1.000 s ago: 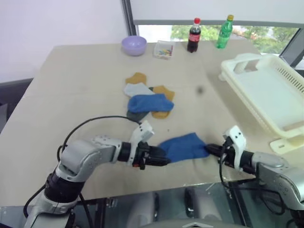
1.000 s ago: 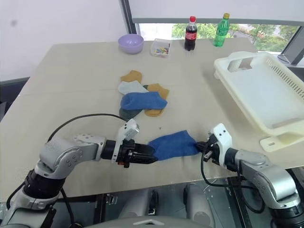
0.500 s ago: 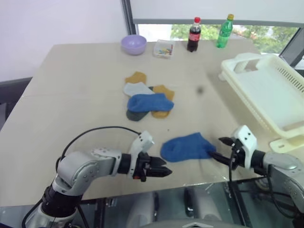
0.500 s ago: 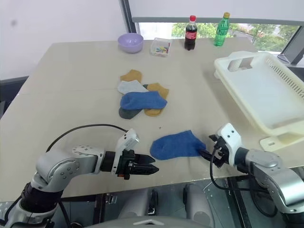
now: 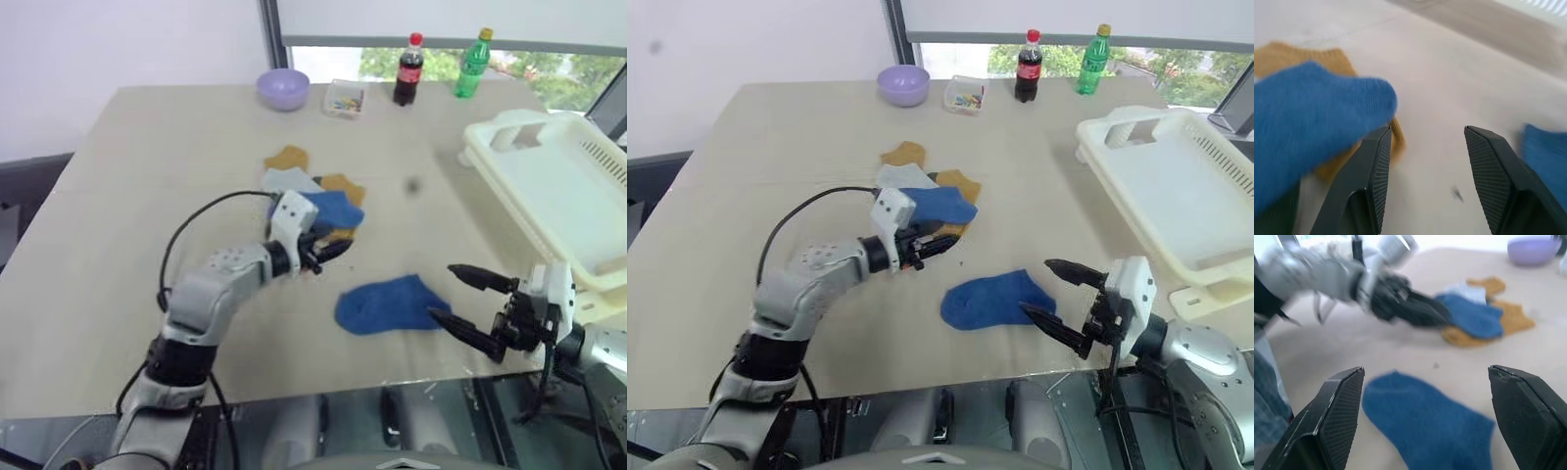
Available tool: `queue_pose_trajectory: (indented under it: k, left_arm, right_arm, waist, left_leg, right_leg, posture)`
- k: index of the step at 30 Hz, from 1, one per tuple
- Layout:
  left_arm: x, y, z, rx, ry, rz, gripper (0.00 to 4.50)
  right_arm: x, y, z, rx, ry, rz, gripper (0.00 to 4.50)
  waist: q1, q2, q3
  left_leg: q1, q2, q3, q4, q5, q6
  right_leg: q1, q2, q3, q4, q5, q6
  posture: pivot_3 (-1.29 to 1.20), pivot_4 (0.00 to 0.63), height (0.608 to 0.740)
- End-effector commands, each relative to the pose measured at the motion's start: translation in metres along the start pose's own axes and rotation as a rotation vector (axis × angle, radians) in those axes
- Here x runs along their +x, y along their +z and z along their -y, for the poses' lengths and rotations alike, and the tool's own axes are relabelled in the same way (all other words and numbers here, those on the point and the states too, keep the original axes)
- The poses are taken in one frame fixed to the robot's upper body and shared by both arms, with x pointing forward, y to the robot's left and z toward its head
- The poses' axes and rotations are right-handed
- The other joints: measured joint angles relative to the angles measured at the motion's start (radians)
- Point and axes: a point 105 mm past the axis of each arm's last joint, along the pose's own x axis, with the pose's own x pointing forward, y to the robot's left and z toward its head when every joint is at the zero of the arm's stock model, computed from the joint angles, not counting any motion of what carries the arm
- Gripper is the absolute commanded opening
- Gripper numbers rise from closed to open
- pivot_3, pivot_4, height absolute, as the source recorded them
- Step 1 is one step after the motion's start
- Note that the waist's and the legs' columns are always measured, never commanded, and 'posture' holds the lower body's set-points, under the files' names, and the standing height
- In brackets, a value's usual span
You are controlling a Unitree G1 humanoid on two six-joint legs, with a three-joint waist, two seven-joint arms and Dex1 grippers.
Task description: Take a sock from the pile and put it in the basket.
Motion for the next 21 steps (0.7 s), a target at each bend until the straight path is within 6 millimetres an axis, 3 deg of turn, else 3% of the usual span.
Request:
queue_pose_trajectory:
  k: [1, 5, 12, 21]
  left_arm:
    - [0.021, 0.006, 0.000, 0.157, 0.028, 0.016, 2.55]
    - [0.044, 0.007, 0.006, 0.331, 0.030, 0.016, 2.55]
    - [0.053, 0.002, -0.001, 0.465, 0.081, -0.002, 2.55]
    - [0.053, 0.002, -0.010, 0.434, 0.148, 0.015, 2.55]
  right_arm:
    - [-0.003, 0.009, -0.002, -0.052, -0.017, 0.034, 4.12]
    - [-0.004, 0.004, 0.001, -0.058, -0.059, 0.023, 4.12]
    - [-0.009, -0.003, 0.002, -0.059, -0.090, -0.005, 4.12]
    - [-0.010, -0.006, 0.005, -0.061, -0.100, -0.003, 4.12]
  waist:
    - [0.001, 0.000, 0.000]
    - [0.004, 0.000, 0.000]
    - [0.000, 0.000, 0.000]
    - [0.001, 0.000, 0.000]
  left_leg:
    - [0.000, 0.000, 0.000, 0.000, 0.000, 0.000]
    - [-0.001, -0.001, -0.001, 0.001, 0.000, 0.000]
    - [-0.003, 0.000, 0.000, 0.001, 0.000, 0.000]
    - [-0.004, 0.000, 0.000, 0.003, 0.000, 0.000]
  right_leg:
    - [0.000, 0.000, 0.000, 0.000, 0.000, 0.000]
    - [0.000, 0.000, -0.001, 0.000, 0.000, 0.000]
    - [-0.003, 0.000, 0.000, 0.001, 0.000, 0.000]
    - [-0.004, 0.000, 0.000, 0.003, 0.000, 0.000]
  posture:
    - [0.00, 0.150, 0.735]
    - [0.00, 0.150, 0.735]
    - [0.00, 0.150, 0.735]
    - [0.00, 0.150, 0.735]
